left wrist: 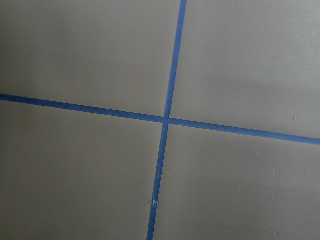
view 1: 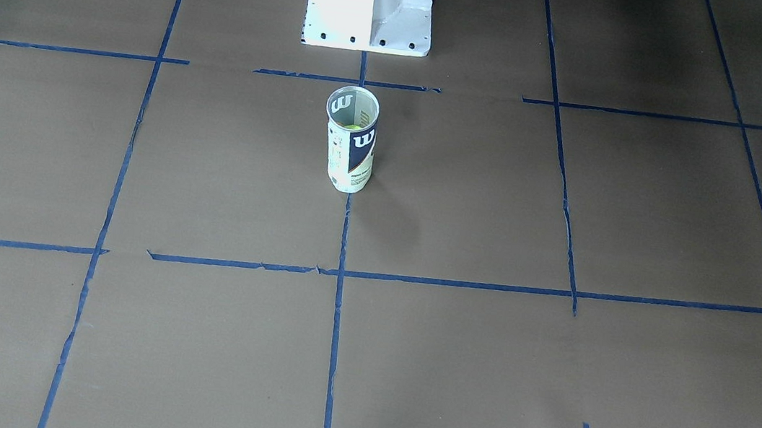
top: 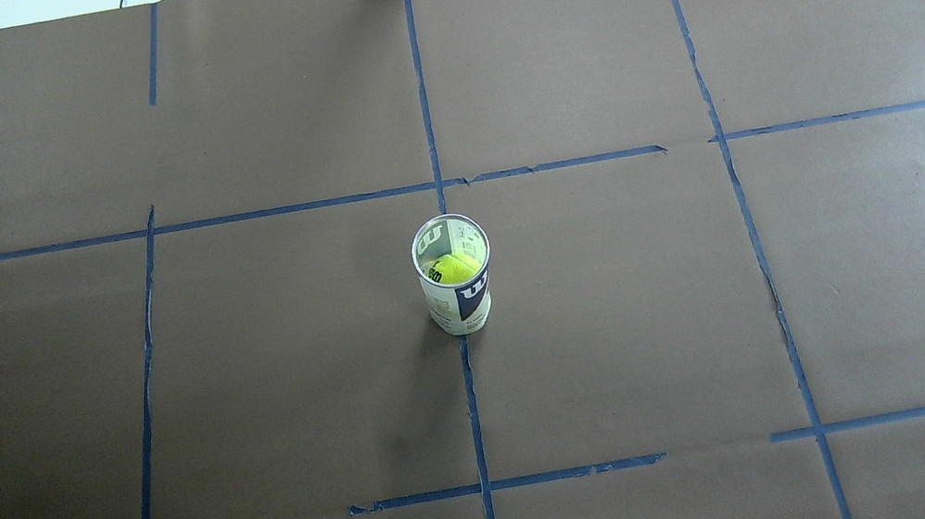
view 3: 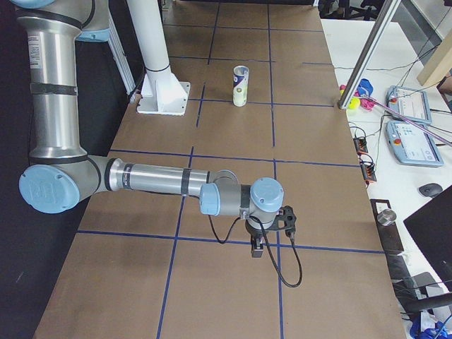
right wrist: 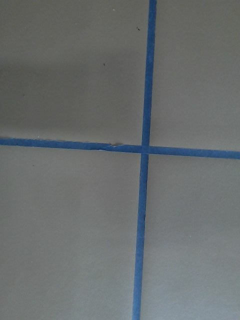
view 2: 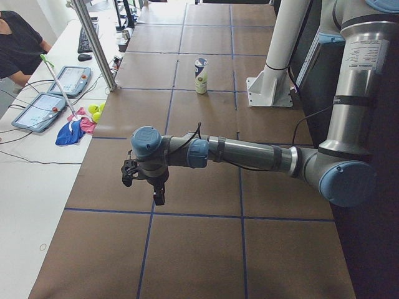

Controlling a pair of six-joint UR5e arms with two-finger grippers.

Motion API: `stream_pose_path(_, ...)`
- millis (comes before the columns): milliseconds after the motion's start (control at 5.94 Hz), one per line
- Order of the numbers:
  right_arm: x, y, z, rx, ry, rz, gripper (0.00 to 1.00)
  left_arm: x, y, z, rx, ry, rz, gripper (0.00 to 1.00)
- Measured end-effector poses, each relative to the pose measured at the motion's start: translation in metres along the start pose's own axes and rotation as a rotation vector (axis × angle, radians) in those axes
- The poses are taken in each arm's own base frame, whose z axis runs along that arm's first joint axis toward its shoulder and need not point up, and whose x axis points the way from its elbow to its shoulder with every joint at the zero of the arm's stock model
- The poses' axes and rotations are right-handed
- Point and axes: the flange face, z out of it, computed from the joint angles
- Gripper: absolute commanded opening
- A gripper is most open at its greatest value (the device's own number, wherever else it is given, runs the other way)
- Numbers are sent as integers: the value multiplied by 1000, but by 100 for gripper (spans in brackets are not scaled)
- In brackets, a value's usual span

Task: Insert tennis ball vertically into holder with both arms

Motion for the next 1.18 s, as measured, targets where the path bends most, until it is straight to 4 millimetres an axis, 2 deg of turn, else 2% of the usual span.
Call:
stream_pose_path(505,0,0,0,1,0,-3,100,21,11,-18,50,12,77,100)
stream_pose_path(1179,0,0,0,0,0,1,100,20,19,-18,49,7,78,100)
